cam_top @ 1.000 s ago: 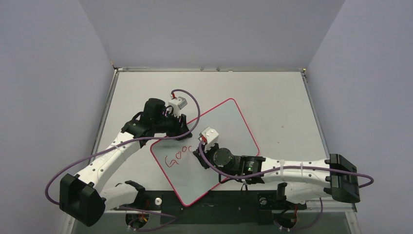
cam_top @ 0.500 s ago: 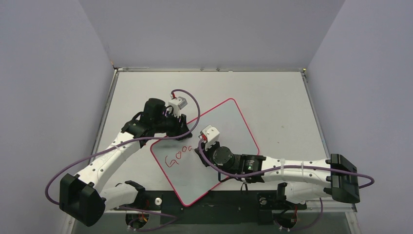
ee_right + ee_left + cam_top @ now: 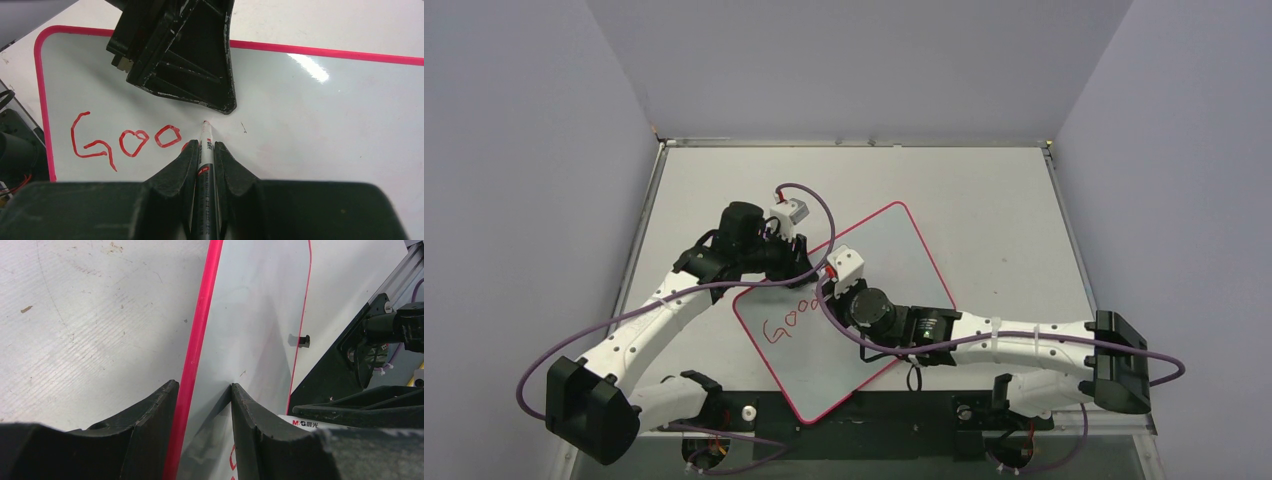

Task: Write a sentence on the whiteboard
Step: Write a sentence on the whiteboard stand.

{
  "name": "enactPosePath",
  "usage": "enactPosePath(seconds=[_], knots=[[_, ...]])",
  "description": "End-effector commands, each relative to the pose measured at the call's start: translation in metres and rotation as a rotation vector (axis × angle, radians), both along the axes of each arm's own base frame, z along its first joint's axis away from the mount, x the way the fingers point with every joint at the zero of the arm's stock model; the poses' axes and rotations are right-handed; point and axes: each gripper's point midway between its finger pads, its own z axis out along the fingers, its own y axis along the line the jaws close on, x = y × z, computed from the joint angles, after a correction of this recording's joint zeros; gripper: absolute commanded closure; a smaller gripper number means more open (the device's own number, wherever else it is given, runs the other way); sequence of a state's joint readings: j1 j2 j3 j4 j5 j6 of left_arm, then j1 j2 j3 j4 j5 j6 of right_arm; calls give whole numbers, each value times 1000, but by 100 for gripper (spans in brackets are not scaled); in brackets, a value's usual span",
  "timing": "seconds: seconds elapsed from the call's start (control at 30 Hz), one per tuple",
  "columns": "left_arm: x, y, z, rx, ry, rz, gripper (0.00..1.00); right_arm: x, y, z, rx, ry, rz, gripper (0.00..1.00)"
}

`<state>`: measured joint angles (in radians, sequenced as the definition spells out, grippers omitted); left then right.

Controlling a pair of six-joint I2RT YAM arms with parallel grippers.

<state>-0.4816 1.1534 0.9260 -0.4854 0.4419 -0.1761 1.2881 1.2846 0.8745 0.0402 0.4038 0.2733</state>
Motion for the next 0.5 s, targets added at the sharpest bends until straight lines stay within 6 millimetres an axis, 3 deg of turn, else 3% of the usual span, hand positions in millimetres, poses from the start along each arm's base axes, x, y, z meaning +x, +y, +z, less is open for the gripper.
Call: enactPosePath(seconds=[0.0, 0.47], knots=[[19, 11, 9, 50, -120, 49, 100, 8, 3, 15, 11, -29, -17, 100], [19, 11, 9, 52, -120, 51, 100, 2, -6, 4, 13, 1, -15, 100]])
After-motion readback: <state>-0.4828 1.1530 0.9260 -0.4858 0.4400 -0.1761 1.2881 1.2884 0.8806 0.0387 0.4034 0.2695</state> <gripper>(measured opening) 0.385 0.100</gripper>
